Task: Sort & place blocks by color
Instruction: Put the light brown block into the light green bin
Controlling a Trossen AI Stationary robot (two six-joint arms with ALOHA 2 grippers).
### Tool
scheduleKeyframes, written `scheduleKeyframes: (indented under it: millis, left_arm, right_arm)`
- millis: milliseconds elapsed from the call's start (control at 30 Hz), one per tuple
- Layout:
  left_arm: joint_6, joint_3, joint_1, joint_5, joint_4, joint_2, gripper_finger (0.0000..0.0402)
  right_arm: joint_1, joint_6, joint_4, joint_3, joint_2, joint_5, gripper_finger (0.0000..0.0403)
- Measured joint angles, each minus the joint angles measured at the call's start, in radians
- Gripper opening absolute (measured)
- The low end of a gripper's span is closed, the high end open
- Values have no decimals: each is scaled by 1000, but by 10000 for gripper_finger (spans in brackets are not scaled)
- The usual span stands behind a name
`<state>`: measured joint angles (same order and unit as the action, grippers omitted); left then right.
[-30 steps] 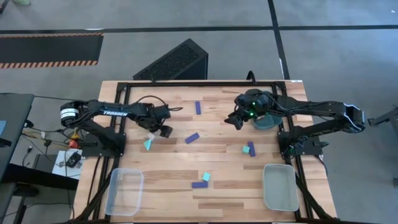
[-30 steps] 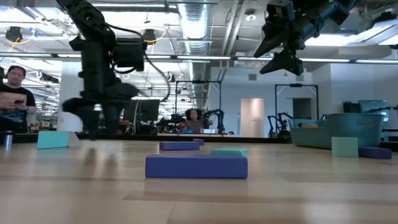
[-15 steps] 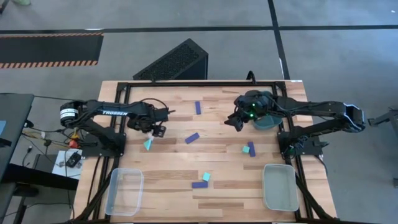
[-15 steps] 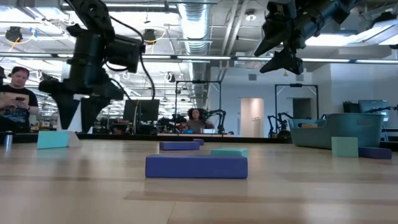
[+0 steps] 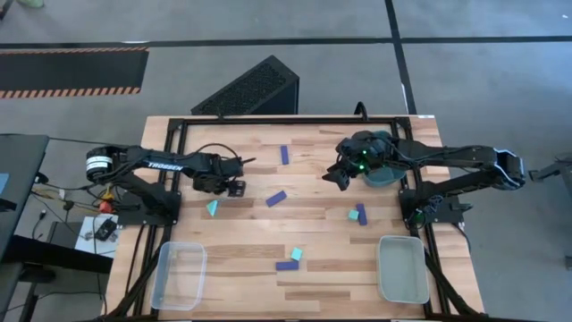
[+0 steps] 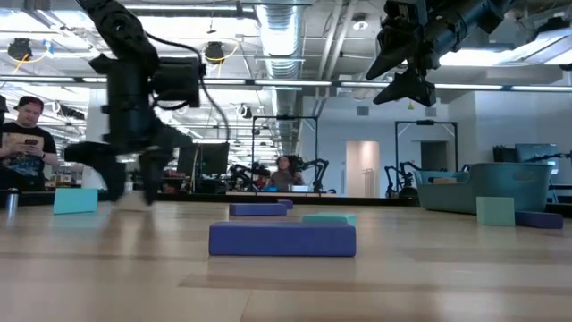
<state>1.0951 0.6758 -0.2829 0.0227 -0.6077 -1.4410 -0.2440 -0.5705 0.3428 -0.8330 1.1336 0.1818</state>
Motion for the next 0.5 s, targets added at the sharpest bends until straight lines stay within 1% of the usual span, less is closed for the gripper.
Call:
scheduleKeyframes:
  millis: [133,200,233,300,367,500]
  left_arm:
    - [32,22,0,-2,173,-1,229]
    - [-16,40,0,-7,193,0,229]
    - [-66,50,0,-10,190,0,229]
    - [-205,77,0,-33,184,0,230]
    - [-400,96,3,-67,178,0,231]
    - [-925,102,27,-103,206,0,231]
  right_arm:
    - [-7,1,0,0,0,1,249]
    - [-9,-3,0,0,0,1,249]
    - [-9,-4,0,0,0,1,249]
    - [-8,-5,0,0,0,1,249]
    - [-3,-11,0,0,0,2,249]
    - [13,-15,0,0,0,3,249]
